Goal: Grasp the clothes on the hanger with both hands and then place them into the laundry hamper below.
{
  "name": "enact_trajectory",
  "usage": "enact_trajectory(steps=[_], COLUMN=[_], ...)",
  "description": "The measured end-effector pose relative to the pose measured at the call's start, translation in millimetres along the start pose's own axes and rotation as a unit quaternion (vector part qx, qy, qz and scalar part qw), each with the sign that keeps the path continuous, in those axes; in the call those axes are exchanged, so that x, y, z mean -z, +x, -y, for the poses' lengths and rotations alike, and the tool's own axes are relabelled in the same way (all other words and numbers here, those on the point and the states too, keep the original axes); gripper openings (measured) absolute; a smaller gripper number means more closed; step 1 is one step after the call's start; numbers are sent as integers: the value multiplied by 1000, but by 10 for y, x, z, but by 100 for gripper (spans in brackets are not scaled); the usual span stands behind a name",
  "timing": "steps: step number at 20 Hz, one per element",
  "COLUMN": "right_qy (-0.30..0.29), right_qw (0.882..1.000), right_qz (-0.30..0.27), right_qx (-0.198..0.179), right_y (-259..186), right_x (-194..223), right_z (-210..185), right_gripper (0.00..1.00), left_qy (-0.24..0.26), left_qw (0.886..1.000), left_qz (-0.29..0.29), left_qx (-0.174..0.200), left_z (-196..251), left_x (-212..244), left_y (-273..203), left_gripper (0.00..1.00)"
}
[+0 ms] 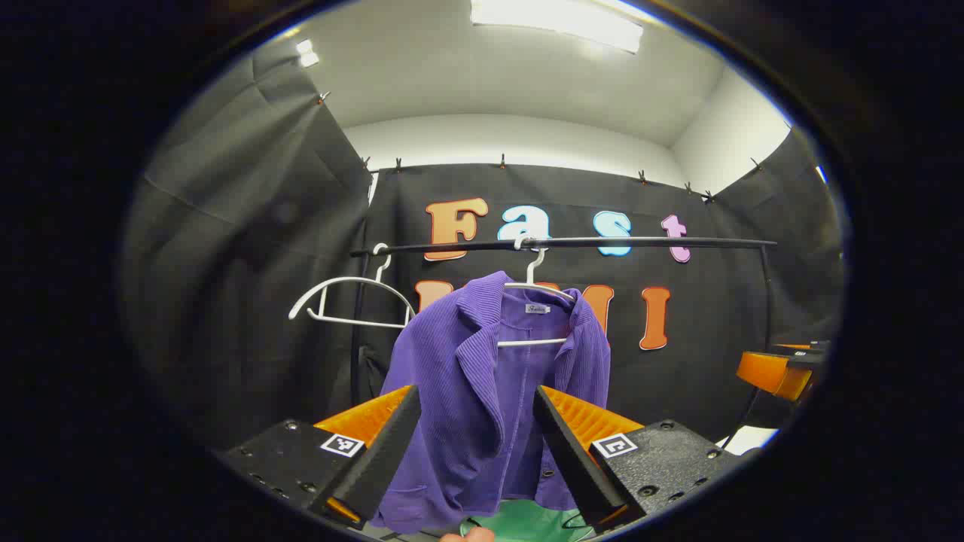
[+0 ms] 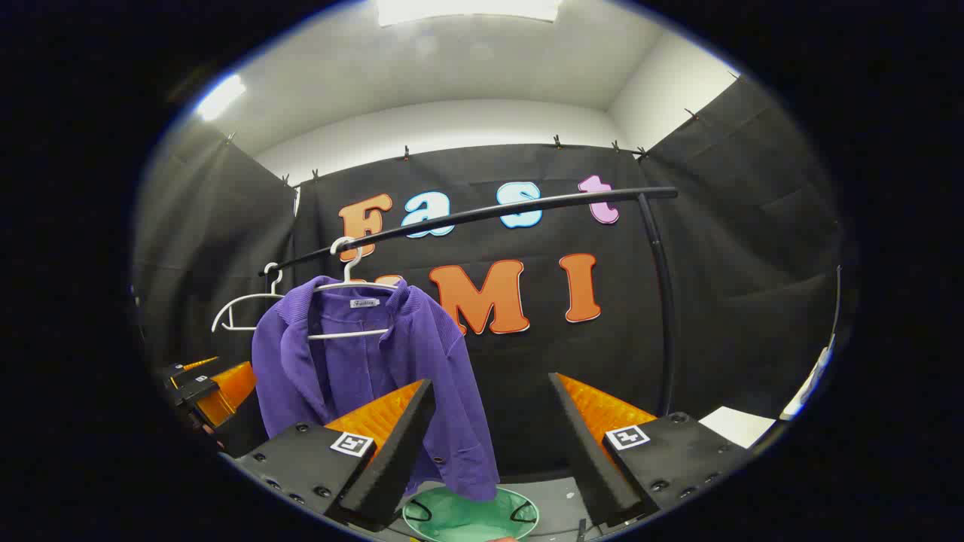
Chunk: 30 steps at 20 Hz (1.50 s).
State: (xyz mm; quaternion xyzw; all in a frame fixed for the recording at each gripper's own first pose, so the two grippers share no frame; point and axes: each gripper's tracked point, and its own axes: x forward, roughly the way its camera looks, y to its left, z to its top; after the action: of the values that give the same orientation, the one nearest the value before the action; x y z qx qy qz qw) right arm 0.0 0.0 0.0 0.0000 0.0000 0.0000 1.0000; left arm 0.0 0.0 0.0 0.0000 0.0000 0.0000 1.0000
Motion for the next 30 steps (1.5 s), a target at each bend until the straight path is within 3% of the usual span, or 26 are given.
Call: enact_trajectory(steps=[3, 4, 5, 6, 7, 8, 10, 13, 14, 15, 19, 21, 22, 24, 25, 27, 30], right_qy=[-13, -14, -15, -14, -14, -17, -20, -26, -27, -28, -31, -29, -29, -29, -30, -30, -30], right_qw=[1000, 1000, 1000, 1000, 1000, 1000, 1000, 1000, 1000, 1000, 1000, 1000, 1000, 999, 999, 999, 999], right_qz=[-12, -12, -13, -11, -3, -3, -7, 3, 3, 4, 2, 4, 6, 10, 11, 9, 7], right_qx=[-16, -13, -8, -4, 1, 8, 2, -6, -3, 0, -2, 3, 5, 10, 11, 13, 15], right_y=[235, 301, 362, 407, 459, 509, 583, 655, 666, 687, 747, 769, 774, 768, 783, 781, 791], right_x=[139, 132, 144, 138, 121, 121, 160, 173, 177, 180, 217, 218, 209, 199, 212, 234, 262], right_z=[58, 88, 116, 120, 110, 98, -39, -161, -168, -177, -227, -216, -214, -202, -202, -217, -221], right_gripper=[89, 89, 89, 89, 98, 98, 98, 98, 93, 98, 98, 89, 97, 97, 89, 97, 97], left_qy=[-30, -39, -42, -34, -19, -4, 9, 4, 3, 3, -4, 3, 6, 7, 8, 8, 4], left_qw=[999, 999, 999, 999, 999, 999, 999, 1000, 1000, 1000, 1000, 1000, 1000, 1000, 1000, 1000, 1000], left_qz=[0, 1, -3, -5, -7, -12, -20, -24, -29, -29, -15, -8, -6, -4, -4, -4, -9], left_qx=[-24, -32, -34, -30, -30, -31, -23, -10, -3, 2, 21, 23, 24, 29, 30, 28, 25], left_z=[-49, -76, -93, -115, -168, -242, -288, -257, -228, -200, -88, -92, -87, -88, -99, -135, -173], left_x=[99, 122, 172, 205, 231, 260, 331, 451, 496, 507, 460, 431, 417, 413, 416, 416, 441], left_y=[72, 115, 163, 235, 318, 404, 525, 635, 676, 715, 814, 836, 843, 852, 857, 848, 860], left_gripper=[95, 92, 95, 95, 95, 92, 95, 95, 95, 95, 95, 95, 95, 92, 92, 92, 95])
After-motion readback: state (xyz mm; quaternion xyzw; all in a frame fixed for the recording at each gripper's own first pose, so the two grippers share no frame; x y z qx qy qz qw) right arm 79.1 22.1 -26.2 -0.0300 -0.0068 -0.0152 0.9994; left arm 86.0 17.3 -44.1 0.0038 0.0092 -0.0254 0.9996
